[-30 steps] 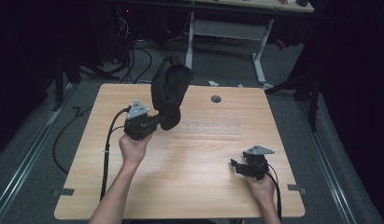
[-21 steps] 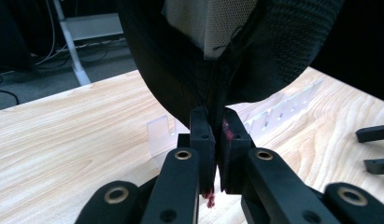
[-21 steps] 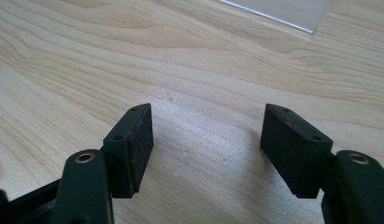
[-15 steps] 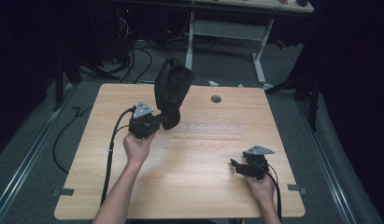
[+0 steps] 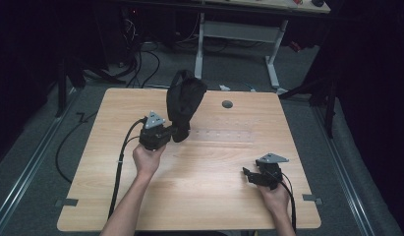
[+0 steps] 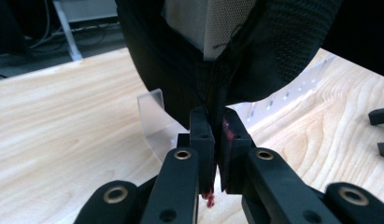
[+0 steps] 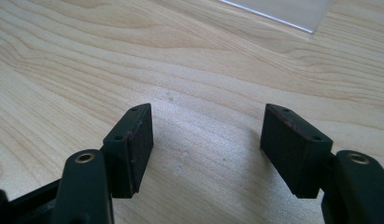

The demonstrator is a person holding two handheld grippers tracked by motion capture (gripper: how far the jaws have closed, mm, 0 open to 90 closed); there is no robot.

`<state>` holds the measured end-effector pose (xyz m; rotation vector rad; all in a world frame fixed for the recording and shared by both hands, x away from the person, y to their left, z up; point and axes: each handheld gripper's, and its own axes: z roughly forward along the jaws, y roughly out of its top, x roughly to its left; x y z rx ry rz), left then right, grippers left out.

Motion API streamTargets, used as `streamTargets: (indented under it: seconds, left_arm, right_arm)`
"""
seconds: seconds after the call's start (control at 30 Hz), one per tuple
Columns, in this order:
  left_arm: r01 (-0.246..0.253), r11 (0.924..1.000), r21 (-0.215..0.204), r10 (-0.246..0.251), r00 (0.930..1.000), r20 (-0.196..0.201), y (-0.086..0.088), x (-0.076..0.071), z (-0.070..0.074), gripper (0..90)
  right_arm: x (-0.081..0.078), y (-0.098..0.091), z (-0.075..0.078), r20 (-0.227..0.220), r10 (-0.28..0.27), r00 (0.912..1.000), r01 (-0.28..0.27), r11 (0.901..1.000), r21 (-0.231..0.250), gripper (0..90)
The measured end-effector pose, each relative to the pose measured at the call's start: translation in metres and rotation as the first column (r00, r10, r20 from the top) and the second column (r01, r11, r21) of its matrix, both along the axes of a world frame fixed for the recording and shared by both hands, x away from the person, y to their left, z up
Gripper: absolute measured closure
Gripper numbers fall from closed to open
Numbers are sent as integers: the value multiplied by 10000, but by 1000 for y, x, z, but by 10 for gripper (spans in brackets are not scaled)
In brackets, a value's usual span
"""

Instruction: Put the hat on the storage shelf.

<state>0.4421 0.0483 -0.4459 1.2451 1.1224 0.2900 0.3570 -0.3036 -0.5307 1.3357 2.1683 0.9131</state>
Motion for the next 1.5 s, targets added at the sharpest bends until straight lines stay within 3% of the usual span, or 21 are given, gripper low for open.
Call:
streamTargets:
  seconds: [0.3,0.53,0.57,0.6,0.83,1.5]
  left_arm:
    - [-30,9992,-403,16,9994,-353,7,-1,-4,823]
    - [-138,9985,-525,115,9989,-444,10,-2,0,689]
    - [-187,9988,-459,166,9988,-465,10,-3,0,608]
    - [-187,9988,-459,166,9988,-465,10,-3,0,584]
    - [-340,9978,-566,312,9983,-493,16,-6,0,465]
    - [-747,9961,-478,717,9954,-630,36,-21,5,446]
  right_arm:
    - [0,0,0,-11,-14,10000,14,10000,14,348]
    - [0,0,0,2,-11,10000,11,10000,6,348]
    - [0,0,0,1,-16,10000,16,10000,5,348]
    - [0,0,0,1,-17,10000,17,10000,4,348]
    - [0,0,0,2,-10,10000,10,10000,0,347]
    - [0,0,0,0,-13,10000,13,10000,0,347]
